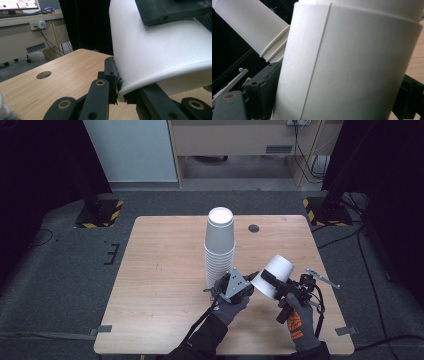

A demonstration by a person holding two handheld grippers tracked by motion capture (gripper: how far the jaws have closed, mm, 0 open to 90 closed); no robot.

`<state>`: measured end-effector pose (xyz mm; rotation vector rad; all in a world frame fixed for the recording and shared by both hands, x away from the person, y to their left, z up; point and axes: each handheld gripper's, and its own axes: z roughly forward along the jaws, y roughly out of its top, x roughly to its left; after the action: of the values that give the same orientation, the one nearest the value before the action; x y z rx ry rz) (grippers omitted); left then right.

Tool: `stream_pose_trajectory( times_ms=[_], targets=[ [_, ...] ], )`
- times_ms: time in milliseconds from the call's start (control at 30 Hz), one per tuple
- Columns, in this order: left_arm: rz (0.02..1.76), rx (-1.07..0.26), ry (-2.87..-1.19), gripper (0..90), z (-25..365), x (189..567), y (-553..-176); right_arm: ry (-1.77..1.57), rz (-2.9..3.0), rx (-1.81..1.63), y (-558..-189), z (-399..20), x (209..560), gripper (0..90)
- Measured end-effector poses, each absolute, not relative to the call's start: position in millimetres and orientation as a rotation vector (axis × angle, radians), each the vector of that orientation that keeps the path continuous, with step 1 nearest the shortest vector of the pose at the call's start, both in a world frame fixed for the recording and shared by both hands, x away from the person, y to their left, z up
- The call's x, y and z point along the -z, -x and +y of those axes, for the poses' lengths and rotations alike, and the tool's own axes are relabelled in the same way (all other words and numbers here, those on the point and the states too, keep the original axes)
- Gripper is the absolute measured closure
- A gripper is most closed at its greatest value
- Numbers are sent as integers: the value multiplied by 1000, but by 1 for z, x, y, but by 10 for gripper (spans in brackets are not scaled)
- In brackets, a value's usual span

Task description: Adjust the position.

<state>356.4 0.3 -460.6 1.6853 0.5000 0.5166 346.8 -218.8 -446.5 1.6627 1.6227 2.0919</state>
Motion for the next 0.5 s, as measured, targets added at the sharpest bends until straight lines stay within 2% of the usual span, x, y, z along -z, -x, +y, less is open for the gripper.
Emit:
stream_pose_trajectory(
  times_ms=[500],
  targets=[
    [503, -495, -1709, 841, 7, 463, -350, -1630, 1618, -2039, -349, -220, 449, 53]
  ],
)
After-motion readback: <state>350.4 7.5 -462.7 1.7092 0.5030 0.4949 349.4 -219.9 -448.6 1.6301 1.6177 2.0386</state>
